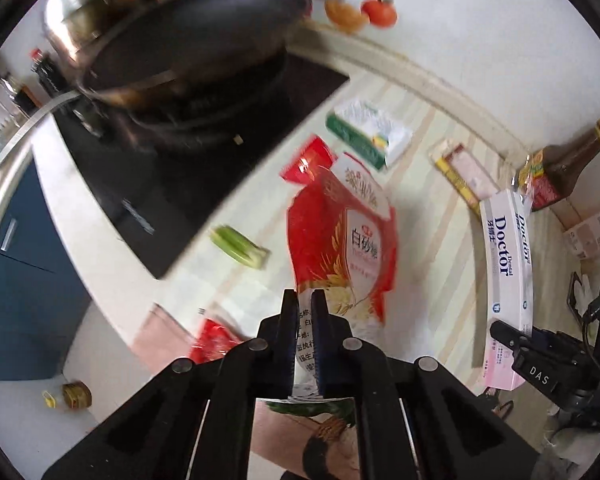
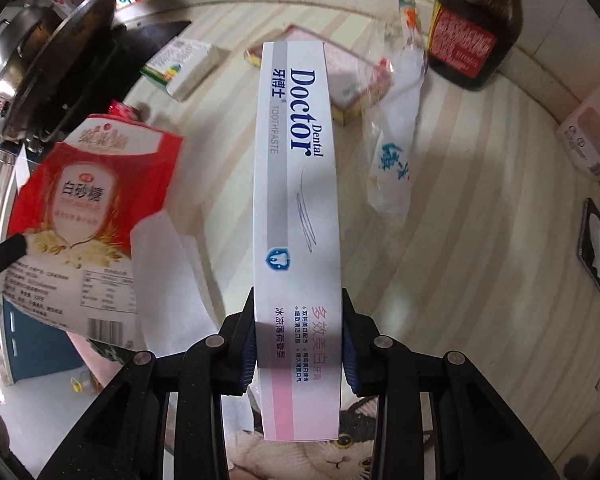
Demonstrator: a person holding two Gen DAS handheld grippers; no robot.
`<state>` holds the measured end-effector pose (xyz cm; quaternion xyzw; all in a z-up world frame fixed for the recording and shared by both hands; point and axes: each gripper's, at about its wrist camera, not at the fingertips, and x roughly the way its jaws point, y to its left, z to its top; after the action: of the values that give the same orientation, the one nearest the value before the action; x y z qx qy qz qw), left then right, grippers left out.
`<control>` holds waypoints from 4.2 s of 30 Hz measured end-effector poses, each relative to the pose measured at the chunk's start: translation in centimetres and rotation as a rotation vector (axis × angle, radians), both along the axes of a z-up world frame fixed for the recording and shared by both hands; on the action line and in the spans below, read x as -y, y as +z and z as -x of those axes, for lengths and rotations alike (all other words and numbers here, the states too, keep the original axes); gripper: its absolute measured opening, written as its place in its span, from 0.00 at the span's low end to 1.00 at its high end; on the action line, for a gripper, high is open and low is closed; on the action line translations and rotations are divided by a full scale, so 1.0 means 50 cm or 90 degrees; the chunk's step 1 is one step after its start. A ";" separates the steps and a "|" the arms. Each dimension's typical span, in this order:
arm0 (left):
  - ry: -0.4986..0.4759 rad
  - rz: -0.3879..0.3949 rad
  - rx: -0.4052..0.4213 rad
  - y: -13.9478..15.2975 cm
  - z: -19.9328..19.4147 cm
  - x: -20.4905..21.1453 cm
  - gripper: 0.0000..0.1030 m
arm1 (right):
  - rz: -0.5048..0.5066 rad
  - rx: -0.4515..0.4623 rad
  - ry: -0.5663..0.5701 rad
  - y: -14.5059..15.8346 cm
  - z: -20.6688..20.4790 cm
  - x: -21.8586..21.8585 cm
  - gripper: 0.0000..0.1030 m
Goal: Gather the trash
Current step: 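Carry the sugar bag and toothpaste box with both tools over the floor bin, then open both tools to drop the bag and box into the bin, then swing both tools back toward the counter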
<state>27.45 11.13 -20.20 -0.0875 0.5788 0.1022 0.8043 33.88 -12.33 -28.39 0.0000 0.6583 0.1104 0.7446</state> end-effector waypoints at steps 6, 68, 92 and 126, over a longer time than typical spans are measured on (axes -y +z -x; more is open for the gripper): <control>0.028 -0.050 0.031 0.038 -0.021 0.011 0.03 | -0.006 0.042 0.006 0.048 0.006 -0.003 0.35; 0.583 0.171 -0.083 -0.609 0.879 -0.650 0.02 | -0.047 -0.151 0.501 -0.522 0.683 -0.870 0.35; 0.620 0.134 -0.198 -1.020 0.985 -0.715 0.97 | 0.067 -0.326 0.545 -1.111 0.760 -0.925 0.89; 0.620 -0.021 -0.016 -0.232 1.072 -0.435 0.98 | -0.030 0.123 0.673 -0.057 0.879 -0.790 1.00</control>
<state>-26.13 32.86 -31.81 -0.3340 0.4785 0.4765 0.6576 -10.06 27.19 -31.22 -0.3249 0.4944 0.4842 0.6446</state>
